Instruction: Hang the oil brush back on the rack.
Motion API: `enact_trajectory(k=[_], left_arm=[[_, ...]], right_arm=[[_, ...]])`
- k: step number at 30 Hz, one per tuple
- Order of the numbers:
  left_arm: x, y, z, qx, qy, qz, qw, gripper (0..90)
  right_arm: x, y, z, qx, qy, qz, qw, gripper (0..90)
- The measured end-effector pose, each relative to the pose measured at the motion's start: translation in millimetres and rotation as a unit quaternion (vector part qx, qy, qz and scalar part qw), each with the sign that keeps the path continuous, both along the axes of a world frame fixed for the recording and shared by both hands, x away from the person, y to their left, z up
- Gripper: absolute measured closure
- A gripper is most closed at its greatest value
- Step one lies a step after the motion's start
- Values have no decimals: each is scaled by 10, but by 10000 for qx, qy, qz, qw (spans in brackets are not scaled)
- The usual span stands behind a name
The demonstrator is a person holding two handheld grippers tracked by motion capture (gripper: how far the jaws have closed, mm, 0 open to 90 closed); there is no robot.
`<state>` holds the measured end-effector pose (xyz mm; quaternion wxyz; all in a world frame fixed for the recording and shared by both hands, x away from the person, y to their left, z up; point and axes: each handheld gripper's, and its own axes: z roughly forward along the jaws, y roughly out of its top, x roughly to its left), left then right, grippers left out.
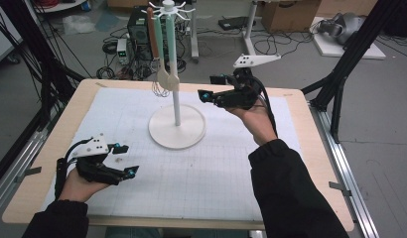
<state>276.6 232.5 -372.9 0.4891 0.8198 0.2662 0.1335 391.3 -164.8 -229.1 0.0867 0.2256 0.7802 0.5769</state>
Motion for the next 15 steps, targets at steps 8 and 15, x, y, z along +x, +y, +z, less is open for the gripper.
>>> enact_trajectory(k=[8, 15], left_arm=[[5, 10, -6, -7, -10, 38, 10000, 193], [14, 11, -12, 17, 19, 117, 9999, 165]], right_arm=[[-60, -109, -123, -38, -111, -140, 9998, 175], [-118, -161, -236, -138, -180, -231, 9995, 166]])
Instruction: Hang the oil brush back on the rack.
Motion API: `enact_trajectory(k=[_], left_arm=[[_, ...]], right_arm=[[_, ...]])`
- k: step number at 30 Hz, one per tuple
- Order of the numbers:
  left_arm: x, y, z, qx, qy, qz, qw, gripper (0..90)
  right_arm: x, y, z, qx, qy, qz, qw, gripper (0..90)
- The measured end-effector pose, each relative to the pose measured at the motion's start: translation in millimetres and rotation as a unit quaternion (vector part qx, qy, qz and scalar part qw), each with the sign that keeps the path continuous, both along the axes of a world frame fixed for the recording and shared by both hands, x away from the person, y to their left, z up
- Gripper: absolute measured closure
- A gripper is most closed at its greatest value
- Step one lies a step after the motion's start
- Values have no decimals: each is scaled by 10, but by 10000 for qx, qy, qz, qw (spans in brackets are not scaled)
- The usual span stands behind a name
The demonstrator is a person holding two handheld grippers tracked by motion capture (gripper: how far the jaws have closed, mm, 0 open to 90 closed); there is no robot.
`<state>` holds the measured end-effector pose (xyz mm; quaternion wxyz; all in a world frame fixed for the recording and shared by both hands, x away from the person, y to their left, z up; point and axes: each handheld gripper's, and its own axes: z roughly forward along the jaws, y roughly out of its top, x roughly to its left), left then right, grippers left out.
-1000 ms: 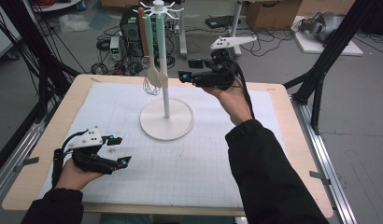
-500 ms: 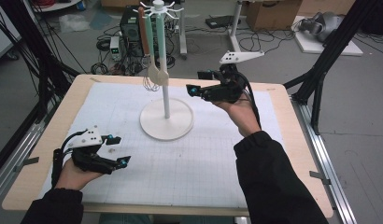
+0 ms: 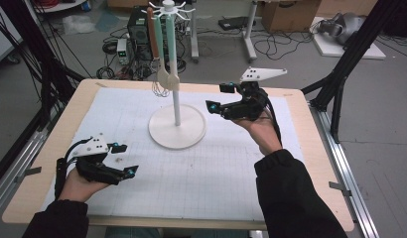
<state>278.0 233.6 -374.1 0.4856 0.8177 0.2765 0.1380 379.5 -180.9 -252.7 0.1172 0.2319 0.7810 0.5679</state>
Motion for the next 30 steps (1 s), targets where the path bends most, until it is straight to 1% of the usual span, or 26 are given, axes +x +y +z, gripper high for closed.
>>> enact_trajectory(k=[2, 3, 6, 10, 12, 14, 15, 16, 17, 20, 22, 25, 26, 28, 30], left_arm=[[1, -2, 0, -1, -13, -7, 10000, 163], [1, -2, 0, 2, -9, 0, 10000, 162], [1, 1, 0, 4, -9, 19, 10000, 153], [7, 5, -1, 5, -3, 75, 10000, 137], [10, 9, -1, 8, -2, 97, 10000, 129], [12, 15, -1, 1, 4, 149, 9999, 114], [12, 19, 0, -5, 0, 155, 9999, 113], [14, 26, 3, 30, -9, 177, 9998, 107], [13, 23, 1, -6, 10, 228, 9997, 93], [15, 28, -1, 1, 13, 239, 9997, 80], [17, 28, -1, 17, 10, 230, 9997, 72], [18, 32, 3, 15, -4, 279, 9996, 68], [19, 34, 5, 18, -12, 286, 9996, 62], [20, 40, 7, 7, -26, 327, 9995, 55], [22, 45, 7, 8, -36, 329, 9995, 49]], right_arm=[[-22, -9, -49, -50, -5, -11, 10000, 147], [-32, -18, -83, -43, 29, -47, 10000, 140], [-57, -36, -153, -70, 29, -63, 10000, 139], [-102, -47, -242, -170, 52, -71, 9998, 117], [-121, -59, -273, -191, 24, -84, 9998, 114], [-143, -75, -314, -181, 56, -85, 9998, 113], [-158, -82, -337, -238, 41, -111, 9996, 110], [-170, -87, -357, -251, 33, -129, 9996, 107], [-182, -95, -377, -246, 45, -140, 9996, 105], [-211, -108, -433, -254, 49, -156, 9995, 102], [-231, -116, -482, -258, 104, -160, 9995, 90], [-254, -128, -523, -253, 113, -182, 9994, 87], [-267, -135, -543, -249, 132, -207, 9994, 78], [-279, -139, -569, -283, 153, -274, 9991, 1], [-294, -152, -605, -332, 151, -322, 9988, 1]])
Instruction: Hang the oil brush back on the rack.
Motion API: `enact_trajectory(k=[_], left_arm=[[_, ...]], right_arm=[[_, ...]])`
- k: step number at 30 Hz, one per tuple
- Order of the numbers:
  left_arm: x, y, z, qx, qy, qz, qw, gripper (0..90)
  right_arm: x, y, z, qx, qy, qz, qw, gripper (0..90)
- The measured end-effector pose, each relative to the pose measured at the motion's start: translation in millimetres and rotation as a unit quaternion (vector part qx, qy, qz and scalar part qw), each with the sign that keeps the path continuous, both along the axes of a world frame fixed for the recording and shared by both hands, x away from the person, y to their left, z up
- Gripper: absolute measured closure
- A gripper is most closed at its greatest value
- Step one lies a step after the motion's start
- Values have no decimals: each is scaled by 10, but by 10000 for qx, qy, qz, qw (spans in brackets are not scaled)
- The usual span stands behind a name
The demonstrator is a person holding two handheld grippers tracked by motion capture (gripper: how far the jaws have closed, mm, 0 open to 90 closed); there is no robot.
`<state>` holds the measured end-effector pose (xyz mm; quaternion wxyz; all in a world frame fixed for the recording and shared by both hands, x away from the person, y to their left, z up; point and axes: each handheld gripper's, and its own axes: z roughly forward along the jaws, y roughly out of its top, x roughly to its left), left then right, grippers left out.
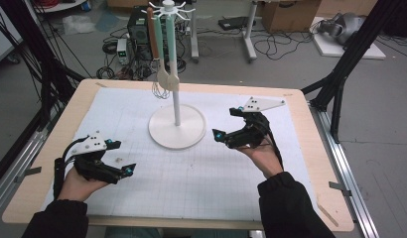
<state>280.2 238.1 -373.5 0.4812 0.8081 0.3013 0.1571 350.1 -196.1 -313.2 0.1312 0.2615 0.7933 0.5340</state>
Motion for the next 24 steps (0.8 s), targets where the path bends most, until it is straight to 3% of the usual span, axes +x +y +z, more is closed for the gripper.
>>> enact_trajectory(k=[3, 17, 24], left_arm=[[4, 2, -4, 11, 9, 73, 10000, 17], [7, -7, -8, -41, -16, 105, 9999, 17], [9, -6, -12, -51, 1, 89, 9999, 17]], right_arm=[[-19, -27, -49, -9, 17, -17, 10000, 1], [-149, -202, -341, 21, 243, -235, 9994, 0], [-190, -261, -428, 12, 248, -323, 9992, 1]])
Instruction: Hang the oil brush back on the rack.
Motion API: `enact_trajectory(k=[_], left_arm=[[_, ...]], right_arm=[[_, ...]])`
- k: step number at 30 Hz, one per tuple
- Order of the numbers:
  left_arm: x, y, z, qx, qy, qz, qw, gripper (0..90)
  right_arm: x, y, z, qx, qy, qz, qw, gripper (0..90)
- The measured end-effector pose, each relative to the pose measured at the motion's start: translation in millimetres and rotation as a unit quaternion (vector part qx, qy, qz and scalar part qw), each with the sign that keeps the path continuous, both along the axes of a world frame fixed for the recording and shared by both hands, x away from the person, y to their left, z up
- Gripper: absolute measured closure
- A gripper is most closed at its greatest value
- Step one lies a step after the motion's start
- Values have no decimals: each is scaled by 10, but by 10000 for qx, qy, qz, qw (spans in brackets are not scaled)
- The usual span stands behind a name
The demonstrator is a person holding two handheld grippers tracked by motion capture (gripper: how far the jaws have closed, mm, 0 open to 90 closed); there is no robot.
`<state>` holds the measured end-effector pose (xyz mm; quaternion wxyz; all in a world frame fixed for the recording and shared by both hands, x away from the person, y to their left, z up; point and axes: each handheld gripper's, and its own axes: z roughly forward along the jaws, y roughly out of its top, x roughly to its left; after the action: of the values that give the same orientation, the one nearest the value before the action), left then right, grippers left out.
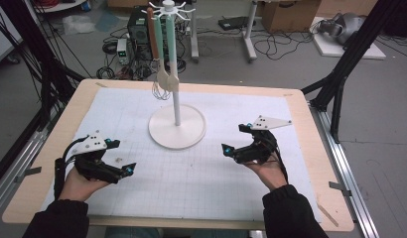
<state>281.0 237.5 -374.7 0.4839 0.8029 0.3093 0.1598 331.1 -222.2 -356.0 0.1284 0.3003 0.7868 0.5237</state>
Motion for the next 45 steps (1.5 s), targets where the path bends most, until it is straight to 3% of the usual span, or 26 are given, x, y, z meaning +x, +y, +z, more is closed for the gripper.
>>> enact_trajectory(k=[15, 24, 37, 45], left_arm=[[-4, 6, -3, 33, -5, 7, 10000, 17], [-14, 12, 4, -49, -11, 47, 10000, 17], [-12, 18, -6, -41, 8, 17, 10000, 17], [-13, 28, -8, -36, 3, 8, 10000, 17]], right_arm=[[-109, -100, -150, -28, 33, -74, 10000, 1], [-176, -142, -143, -80, -74, -83, 9999, 1], [-287, -275, -292, -45, 86, -189, 9998, 1], [-355, -340, -300, -56, 16, -248, 9997, 1]])
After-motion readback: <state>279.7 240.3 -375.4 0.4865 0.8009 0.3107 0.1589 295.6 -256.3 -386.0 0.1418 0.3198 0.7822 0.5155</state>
